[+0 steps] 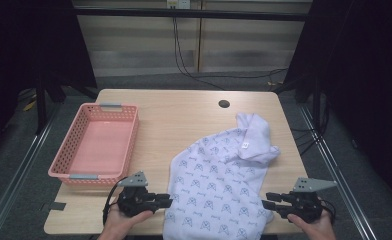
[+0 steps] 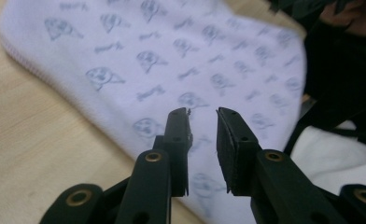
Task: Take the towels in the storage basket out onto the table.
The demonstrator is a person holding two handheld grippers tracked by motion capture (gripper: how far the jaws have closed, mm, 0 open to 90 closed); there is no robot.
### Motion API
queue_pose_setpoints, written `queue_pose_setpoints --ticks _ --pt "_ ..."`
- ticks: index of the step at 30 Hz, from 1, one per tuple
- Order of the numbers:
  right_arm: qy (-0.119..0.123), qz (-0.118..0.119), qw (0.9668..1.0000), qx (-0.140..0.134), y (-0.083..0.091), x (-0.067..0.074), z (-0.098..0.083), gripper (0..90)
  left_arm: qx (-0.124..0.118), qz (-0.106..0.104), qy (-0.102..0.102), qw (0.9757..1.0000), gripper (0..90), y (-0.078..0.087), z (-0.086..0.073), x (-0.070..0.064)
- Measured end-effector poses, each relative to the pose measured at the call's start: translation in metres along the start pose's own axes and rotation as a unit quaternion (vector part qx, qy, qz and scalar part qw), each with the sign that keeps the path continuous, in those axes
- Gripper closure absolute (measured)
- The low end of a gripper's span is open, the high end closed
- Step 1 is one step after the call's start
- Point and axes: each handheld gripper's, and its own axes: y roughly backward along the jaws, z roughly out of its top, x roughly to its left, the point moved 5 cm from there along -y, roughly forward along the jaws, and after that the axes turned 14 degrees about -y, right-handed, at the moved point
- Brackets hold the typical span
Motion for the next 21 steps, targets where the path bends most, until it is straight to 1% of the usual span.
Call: queue_pose_setpoints --ticks 1,2,3,4,5,6,7,8,9,10,11,13,14,15,16,17,18,19,20,21 --pt "0.0 -0.013 0.9999 0.008 -0.004 -0.007 -0.001 60.9 0.014 0.002 -0.003 0.9999 75.3 -0.007 0.0 0.005" --pt "-0.003 -0.02 0.9997 0.015 -0.008 -0.013 -0.002 60.6 0.031 0.01 -0.006 0.9994 76.0 -0.013 -0.001 0.011" --pt "-0.008 -0.026 0.9994 0.021 -0.011 -0.018 -0.002 60.8 0.041 0.027 -0.002 0.9988 76.1 -0.02 -0.001 0.019" --pt "-0.014 -0.046 0.9987 0.019 -0.014 -0.025 0.001 60.5 0.045 0.031 0.003 0.9985 76.0 -0.022 -0.001 0.024" --pt "-0.015 -0.053 0.9983 0.017 -0.016 -0.029 0.004 60.6 0.036 0.026 0.012 0.9989 75.7 -0.024 0.0 0.029" --pt "-0.011 -0.06 0.998 0.014 -0.018 -0.034 0.008 61.2 0.033 0.032 0.018 0.9988 74.7 -0.025 0.0 0.034" --pt "-0.01 -0.061 0.998 0.011 -0.021 -0.038 0.012 61.3 0.033 0.048 0.02 0.9981 73.0 -0.025 0.0 0.038" --pt "-0.004 -0.059 0.9982 0.006 -0.024 -0.04 0.016 60.7 0.034 0.05 0.02 0.998 70.5 -0.024 0.0 0.04" --pt "0.007 -0.059 0.9982 0.009 -0.029 -0.042 0.019 60.0 0.032 0.049 0.02 0.9981 68.2 -0.024 0.0 0.042" --pt "0.013 -0.066 0.9977 0.011 -0.035 -0.044 0.02 58.9 0.031 0.057 0.023 0.9976 65.9 -0.024 -0.001 0.044" --pt "0.017 -0.066 0.9975 0.018 -0.041 -0.045 0.021 58.0 0.031 0.06 0.026 0.9974 62.8 -0.023 -0.001 0.046" --pt "0.027 -0.076 0.9964 0.027 -0.05 -0.048 0.02 55.6 0.04 0.073 0.021 0.9963 58.6 -0.025 -0.003 0.049" --pt "0.031 -0.075 0.9962 0.03 -0.053 -0.048 0.02 55.4 0.039 0.069 0.024 0.9966 58.6 -0.027 -0.003 0.051" --pt "0.037 -0.08 0.9956 0.034 -0.055 -0.049 0.02 54.7 0.037 0.067 0.028 0.9967 57.7 -0.029 -0.002 0.051" --pt "0.042 -0.082 0.9952 0.033 -0.056 -0.049 0.02 53.9 0.039 0.068 0.029 0.9965 57.7 -0.031 -0.001 0.05" --pt "0.046 -0.085 0.9947 0.035 -0.057 -0.047 0.02 53.8 0.045 0.074 0.022 0.996 62.3 -0.033 0.0 0.05" --pt "0.063 -0.095 0.9929 0.035 -0.059 -0.044 0.019 61.6 0.051 0.071 0.015 0.9961 70.4 -0.036 0.001 0.049" --pt "0.063 -0.095 0.9929 0.035 -0.059 -0.044 0.019 61.6 0.055 0.072 0.005 0.9959 70.4 -0.038 0.001 0.048" --pt "0.067 -0.087 0.9932 0.038 -0.059 -0.041 0.018 70.5 0.06 0.073 -0.003 0.9955 78.3 -0.04 0.002 0.046" --pt "0.072 -0.084 0.9931 0.04 -0.059 -0.039 0.018 79.1 0.055 0.063 -0.004 0.9965 85.1 -0.04 0.004 0.045"
